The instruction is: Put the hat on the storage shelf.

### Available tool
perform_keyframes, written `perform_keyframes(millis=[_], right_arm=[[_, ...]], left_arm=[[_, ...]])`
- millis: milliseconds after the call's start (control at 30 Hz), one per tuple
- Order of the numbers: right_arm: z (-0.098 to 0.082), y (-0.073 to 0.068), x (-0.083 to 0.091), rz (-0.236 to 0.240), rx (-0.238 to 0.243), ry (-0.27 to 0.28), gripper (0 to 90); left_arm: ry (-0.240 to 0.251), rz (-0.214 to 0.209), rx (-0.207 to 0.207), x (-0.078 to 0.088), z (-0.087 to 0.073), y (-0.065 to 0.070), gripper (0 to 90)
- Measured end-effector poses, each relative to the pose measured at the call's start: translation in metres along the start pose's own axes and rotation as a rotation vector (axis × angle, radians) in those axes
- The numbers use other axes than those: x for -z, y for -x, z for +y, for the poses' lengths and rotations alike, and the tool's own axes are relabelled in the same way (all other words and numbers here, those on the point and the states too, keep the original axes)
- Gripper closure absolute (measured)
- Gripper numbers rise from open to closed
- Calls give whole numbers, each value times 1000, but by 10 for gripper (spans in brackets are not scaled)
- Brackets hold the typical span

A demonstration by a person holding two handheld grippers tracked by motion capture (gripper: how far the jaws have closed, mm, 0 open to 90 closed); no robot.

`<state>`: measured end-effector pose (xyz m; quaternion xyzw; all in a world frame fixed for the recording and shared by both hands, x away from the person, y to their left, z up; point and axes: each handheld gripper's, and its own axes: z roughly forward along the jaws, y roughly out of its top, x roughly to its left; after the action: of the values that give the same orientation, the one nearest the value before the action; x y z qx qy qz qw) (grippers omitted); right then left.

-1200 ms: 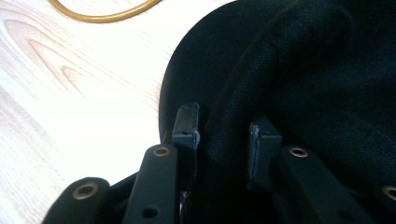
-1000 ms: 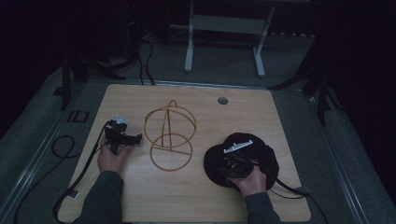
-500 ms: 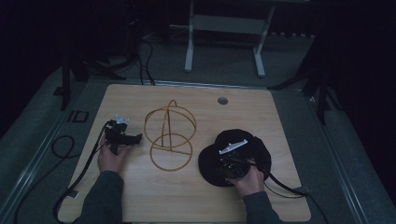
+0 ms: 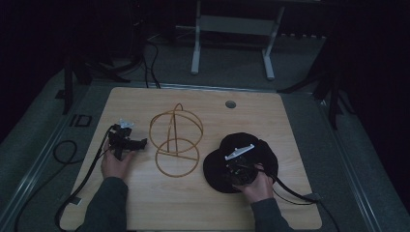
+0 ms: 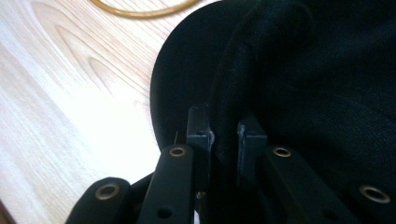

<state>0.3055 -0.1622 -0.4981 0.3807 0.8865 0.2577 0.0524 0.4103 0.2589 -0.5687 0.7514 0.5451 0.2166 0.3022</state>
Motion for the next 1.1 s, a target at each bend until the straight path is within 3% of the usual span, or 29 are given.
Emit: perform_keyframes(millis=[67,367,467,900,1100], right_arm=[[1,1,4,15,-2,18,800],[6,3,17,2,11,49,800],[8,5,20,26,23,54,800],[22,9,40,-19,76,67,799],[31,12,52,-4,102,80,798]], left_arm=[[0,0,0,0,0,0,23],[0,0,0,0,0,0,23],[0,0,0,0,0,0,23],[0,0,-1,0,0,0,23],[-1,0,-1,0,0,0,23]])
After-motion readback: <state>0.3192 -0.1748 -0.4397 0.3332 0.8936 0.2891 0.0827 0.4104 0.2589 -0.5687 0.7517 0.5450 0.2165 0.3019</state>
